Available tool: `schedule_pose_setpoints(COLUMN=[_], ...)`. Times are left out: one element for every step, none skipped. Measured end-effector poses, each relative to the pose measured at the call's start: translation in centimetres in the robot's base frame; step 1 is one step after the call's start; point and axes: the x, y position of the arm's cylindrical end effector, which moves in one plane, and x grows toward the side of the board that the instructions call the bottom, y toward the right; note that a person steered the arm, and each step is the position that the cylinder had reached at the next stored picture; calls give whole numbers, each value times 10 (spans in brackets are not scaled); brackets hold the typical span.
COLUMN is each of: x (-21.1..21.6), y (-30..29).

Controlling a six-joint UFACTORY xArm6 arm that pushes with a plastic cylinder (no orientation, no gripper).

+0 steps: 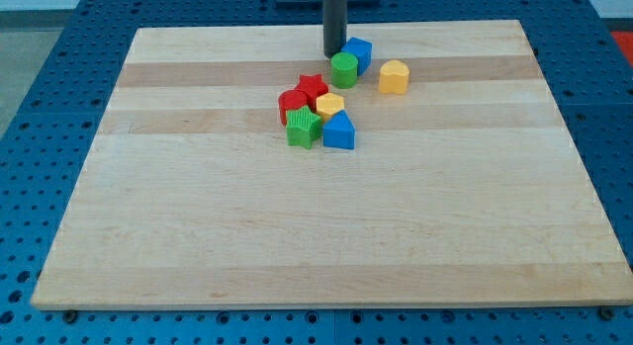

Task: Separate the green circle from the yellow heart

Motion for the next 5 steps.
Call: schedule_pose_setpoints(x=[9, 9, 9, 10, 19], y=[1, 1, -5, -13, -13])
